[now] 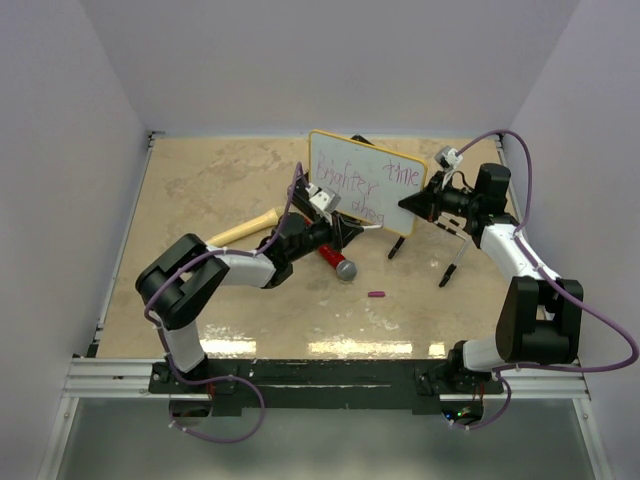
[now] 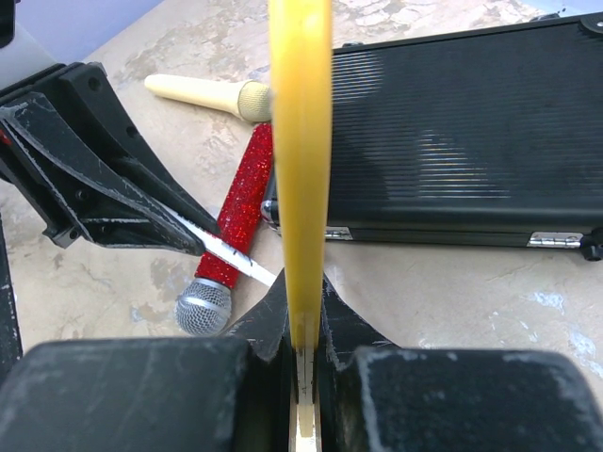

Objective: Write a sentence on the whiteboard
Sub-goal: Write with the whiteboard marker without the cap on the whiteboard.

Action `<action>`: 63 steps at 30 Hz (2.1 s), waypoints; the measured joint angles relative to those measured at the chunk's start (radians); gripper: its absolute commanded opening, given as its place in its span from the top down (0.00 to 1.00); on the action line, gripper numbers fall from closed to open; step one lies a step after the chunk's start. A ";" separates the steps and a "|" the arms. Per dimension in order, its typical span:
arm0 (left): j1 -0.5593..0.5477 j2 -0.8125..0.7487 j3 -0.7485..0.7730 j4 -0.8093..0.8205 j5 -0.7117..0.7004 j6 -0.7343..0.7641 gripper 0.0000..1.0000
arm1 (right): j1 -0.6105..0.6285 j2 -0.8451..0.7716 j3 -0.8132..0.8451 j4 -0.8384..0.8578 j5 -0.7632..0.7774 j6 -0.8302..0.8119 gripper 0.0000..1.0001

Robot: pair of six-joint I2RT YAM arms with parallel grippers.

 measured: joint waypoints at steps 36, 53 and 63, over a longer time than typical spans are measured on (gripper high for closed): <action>0.144 -0.435 -0.322 0.072 0.110 -0.098 1.00 | 0.002 0.000 0.000 -0.005 -0.003 0.000 1.00; 0.017 -0.364 -0.322 0.090 0.015 -0.066 1.00 | 0.002 0.000 0.000 -0.005 -0.005 0.000 1.00; -0.019 -0.255 -0.257 0.096 -0.030 -0.060 1.00 | 0.002 0.000 0.000 -0.005 -0.006 0.000 1.00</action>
